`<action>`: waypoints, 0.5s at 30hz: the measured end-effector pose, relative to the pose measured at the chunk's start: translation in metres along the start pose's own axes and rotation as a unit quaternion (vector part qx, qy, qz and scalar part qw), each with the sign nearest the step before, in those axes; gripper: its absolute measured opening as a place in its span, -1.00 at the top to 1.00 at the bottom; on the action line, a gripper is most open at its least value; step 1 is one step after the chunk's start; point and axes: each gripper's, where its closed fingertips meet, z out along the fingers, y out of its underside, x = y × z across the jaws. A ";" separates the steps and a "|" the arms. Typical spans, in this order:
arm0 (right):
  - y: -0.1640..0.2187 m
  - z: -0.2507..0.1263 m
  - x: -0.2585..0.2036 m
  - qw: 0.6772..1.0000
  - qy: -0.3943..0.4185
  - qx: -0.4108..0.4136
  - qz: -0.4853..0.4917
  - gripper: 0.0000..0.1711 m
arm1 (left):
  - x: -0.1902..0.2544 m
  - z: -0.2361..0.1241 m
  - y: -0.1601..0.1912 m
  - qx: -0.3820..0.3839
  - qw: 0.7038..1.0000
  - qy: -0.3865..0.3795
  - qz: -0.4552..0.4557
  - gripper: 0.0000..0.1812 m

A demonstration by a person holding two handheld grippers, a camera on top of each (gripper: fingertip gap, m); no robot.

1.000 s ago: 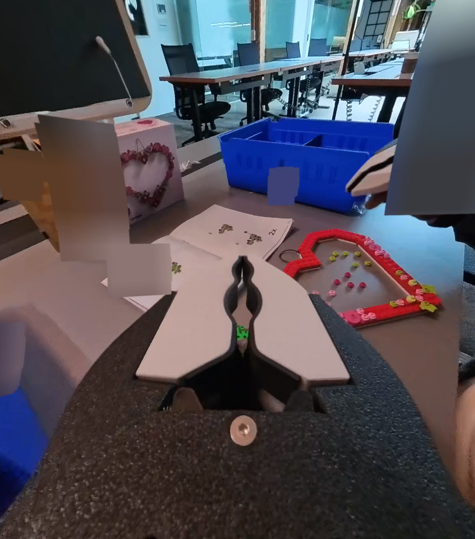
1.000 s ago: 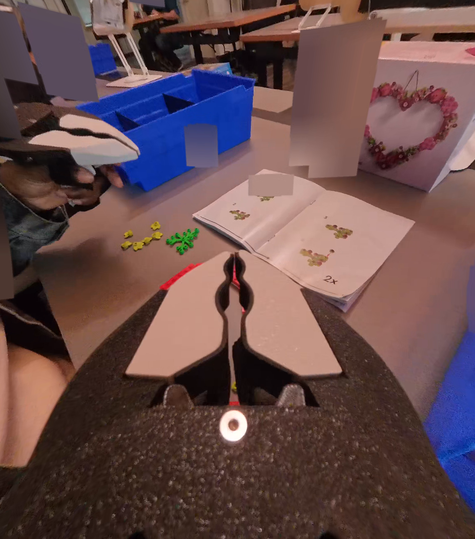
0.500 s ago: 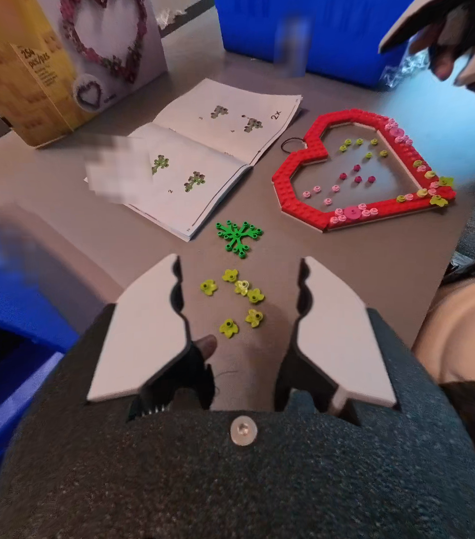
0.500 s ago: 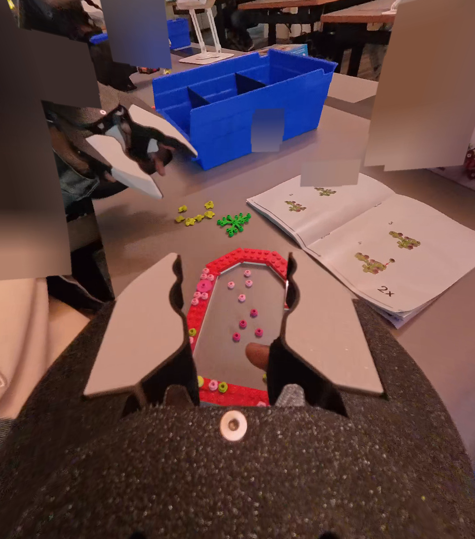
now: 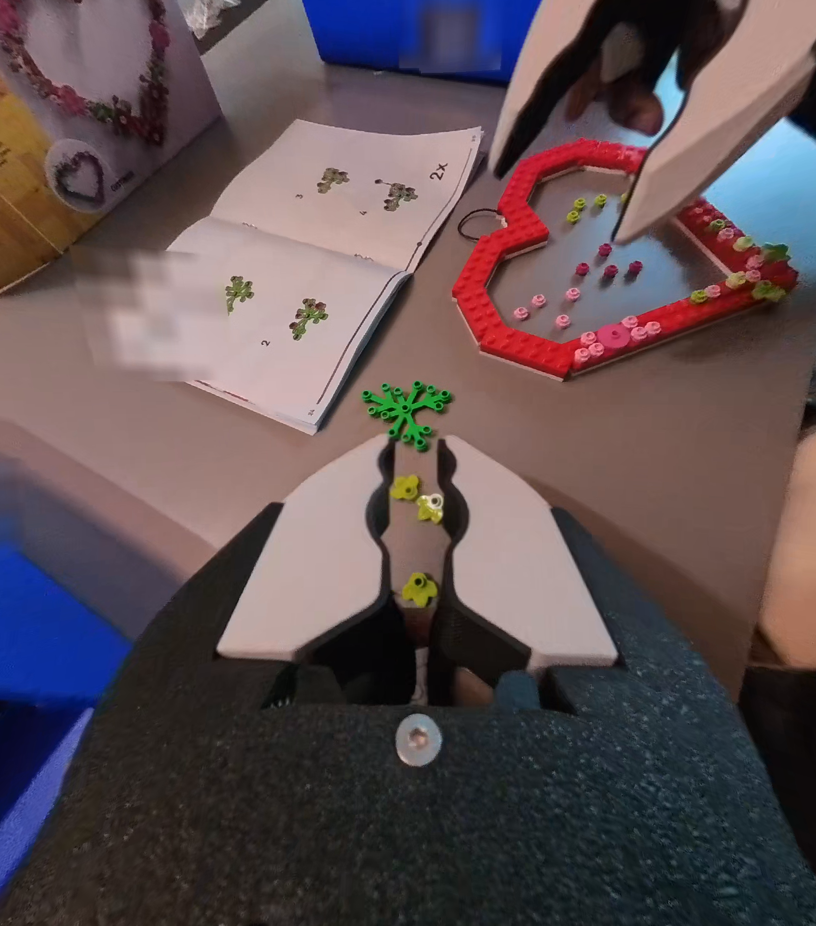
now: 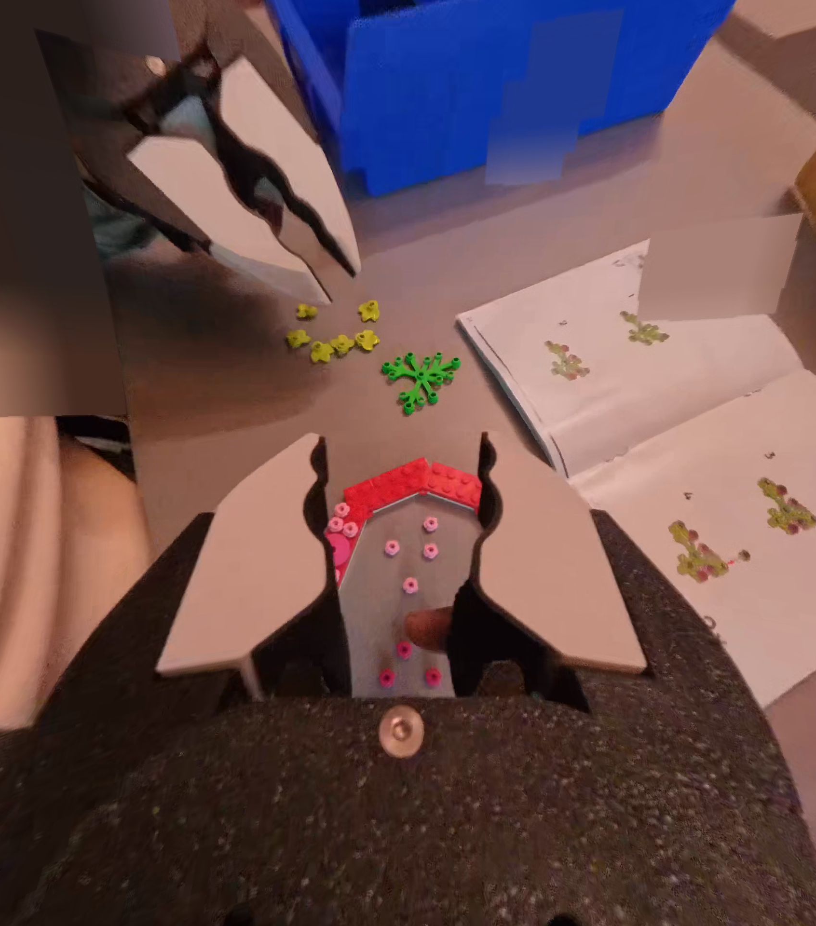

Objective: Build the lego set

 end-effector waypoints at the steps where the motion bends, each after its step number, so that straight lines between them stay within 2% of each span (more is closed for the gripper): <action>1: 0.001 0.014 0.001 0.999 -0.007 -0.036 -0.015 0.25 | -0.002 -0.001 0.001 0.001 1.000 -0.005 -0.002 0.68; 2: 0.002 0.029 0.003 0.997 -0.016 -0.064 -0.033 0.23 | -0.002 -0.003 0.002 0.002 1.000 -0.004 -0.004 0.60; 7: 0.010 0.085 0.009 0.982 -0.043 -0.162 -0.087 0.27 | -0.003 -0.004 0.007 0.011 1.000 0.015 -0.014 0.58; 11: 0.018 0.101 0.013 0.977 -0.051 -0.184 -0.096 0.28 | 0.001 -0.004 0.008 0.016 0.999 0.027 -0.007 0.57; 15: 0.019 0.100 0.007 0.979 -0.064 -0.174 -0.084 0.51 | 0.006 0.000 0.011 0.008 0.999 0.038 0.001 0.58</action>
